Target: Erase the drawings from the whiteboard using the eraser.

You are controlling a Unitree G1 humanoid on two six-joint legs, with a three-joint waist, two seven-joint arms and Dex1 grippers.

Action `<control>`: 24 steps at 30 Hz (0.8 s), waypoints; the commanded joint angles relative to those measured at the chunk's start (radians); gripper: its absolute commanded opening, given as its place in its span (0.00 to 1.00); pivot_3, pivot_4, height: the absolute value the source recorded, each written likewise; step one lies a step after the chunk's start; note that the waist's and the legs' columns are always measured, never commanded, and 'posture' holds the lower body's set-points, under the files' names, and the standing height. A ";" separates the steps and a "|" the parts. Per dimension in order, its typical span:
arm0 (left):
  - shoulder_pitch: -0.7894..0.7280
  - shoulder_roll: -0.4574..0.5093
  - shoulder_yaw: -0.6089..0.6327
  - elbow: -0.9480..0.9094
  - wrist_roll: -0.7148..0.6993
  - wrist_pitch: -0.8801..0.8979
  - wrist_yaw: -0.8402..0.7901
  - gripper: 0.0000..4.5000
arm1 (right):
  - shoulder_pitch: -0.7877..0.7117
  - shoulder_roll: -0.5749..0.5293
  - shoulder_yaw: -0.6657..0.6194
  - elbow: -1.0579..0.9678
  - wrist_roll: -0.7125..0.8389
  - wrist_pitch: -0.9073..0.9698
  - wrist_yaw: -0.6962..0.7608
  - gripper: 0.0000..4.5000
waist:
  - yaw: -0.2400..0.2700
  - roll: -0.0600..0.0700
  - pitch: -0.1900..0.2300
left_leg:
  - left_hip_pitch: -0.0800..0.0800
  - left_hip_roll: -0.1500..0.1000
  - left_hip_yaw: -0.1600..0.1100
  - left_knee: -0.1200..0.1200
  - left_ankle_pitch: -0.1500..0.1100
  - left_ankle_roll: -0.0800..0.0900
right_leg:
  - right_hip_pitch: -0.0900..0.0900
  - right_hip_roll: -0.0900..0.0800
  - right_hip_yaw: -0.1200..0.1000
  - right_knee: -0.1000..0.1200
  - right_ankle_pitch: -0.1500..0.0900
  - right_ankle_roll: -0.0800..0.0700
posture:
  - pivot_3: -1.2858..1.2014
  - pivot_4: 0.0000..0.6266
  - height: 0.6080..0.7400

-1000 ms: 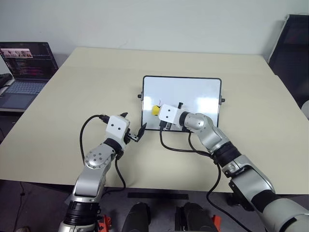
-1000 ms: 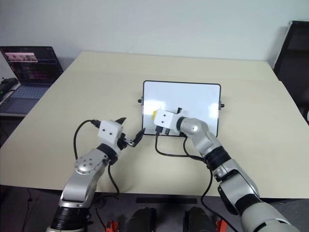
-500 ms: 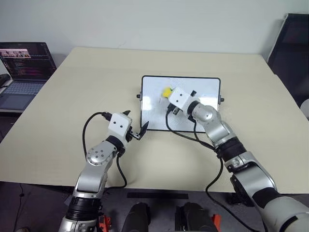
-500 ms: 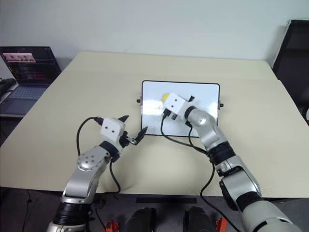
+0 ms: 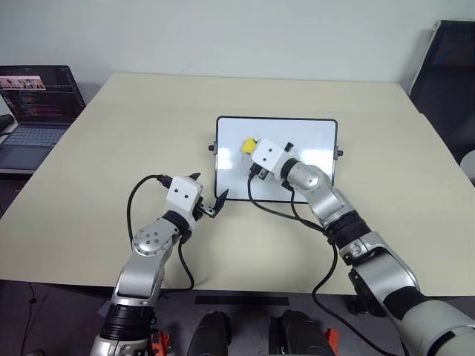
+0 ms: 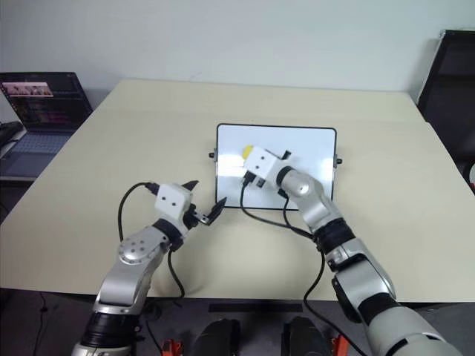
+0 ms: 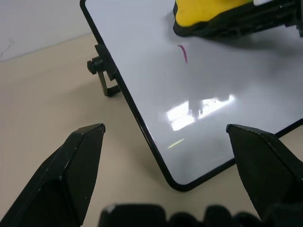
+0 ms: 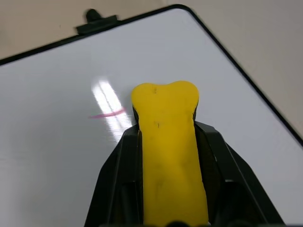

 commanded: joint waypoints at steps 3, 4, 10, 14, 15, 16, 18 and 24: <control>-0.002 0.006 0.019 -0.061 0.001 -0.009 0.015 1.00 | 0.037 0.009 0.024 -0.033 -0.020 0.035 0.016 0.26 | 0.001 0.000 0.000 | 0.000 0.000 0.000 0.001 0.000 0.000 | 0.001 0.000 0.000 0.000 0.000 0.000 | 0.52 0.24 1.00; -0.001 0.007 0.019 -0.062 0.001 -0.008 0.016 1.00 | 0.042 0.009 0.028 -0.037 -0.021 0.038 0.017 0.26 | 0.001 0.000 0.000 | 0.000 0.000 0.000 0.001 0.000 0.000 | 0.001 0.000 0.000 0.000 0.000 0.000 | 0.52 0.24 1.00; 0.007 0.007 0.017 -0.066 0.002 -0.008 0.019 1.00 | 0.094 -0.012 0.045 -0.093 -0.029 0.054 0.041 0.26 | 0.001 0.000 0.000 | 0.000 0.000 -0.001 0.000 0.000 0.000 | 0.001 0.000 0.000 0.000 0.000 0.000 | 0.52 0.24 1.00; 0.002 0.006 0.016 -0.060 0.003 -0.008 0.019 1.00 | 0.153 -0.043 0.050 -0.172 -0.030 0.079 0.075 0.26 | 0.001 0.000 0.000 | 0.000 0.000 -0.001 0.000 0.000 0.000 | 0.001 0.000 -0.001 0.000 0.000 0.000 | 0.52 0.24 1.00; 0.000 0.006 0.016 -0.057 0.003 -0.008 0.019 1.00 | 0.170 -0.055 0.054 -0.192 -0.032 0.083 0.086 0.26 | 0.002 0.000 0.000 | 0.000 0.000 -0.001 0.000 0.000 0.000 | 0.001 0.000 -0.001 0.000 0.000 0.000 | 0.52 0.24 1.00; -0.002 0.005 0.015 -0.054 0.003 -0.009 0.018 1.00 | 0.183 -0.064 0.056 -0.207 -0.034 0.087 0.093 0.26 | 0.003 0.000 0.000 | 0.000 0.000 -0.001 0.001 0.000 0.000 | 0.001 0.000 -0.001 0.000 0.000 0.000 | 0.52 0.24 1.00; -0.008 0.004 0.012 -0.047 0.002 -0.011 0.016 1.00 | 0.202 -0.076 0.055 -0.234 -0.034 0.096 0.099 0.26 | 0.004 0.000 0.000 | 0.000 -0.001 -0.001 0.001 0.000 0.000 | 0.002 0.000 -0.001 -0.001 0.000 0.000 | 0.52 0.24 1.00; -0.028 0.005 0.009 -0.024 0.000 -0.021 0.007 1.00 | 0.240 -0.077 -0.028 -0.354 0.046 0.160 0.102 0.26 | 0.005 0.000 0.000 | 0.000 -0.001 -0.001 0.001 0.000 0.000 | 0.002 0.000 -0.001 -0.001 0.000 0.000 | 0.52 0.24 1.00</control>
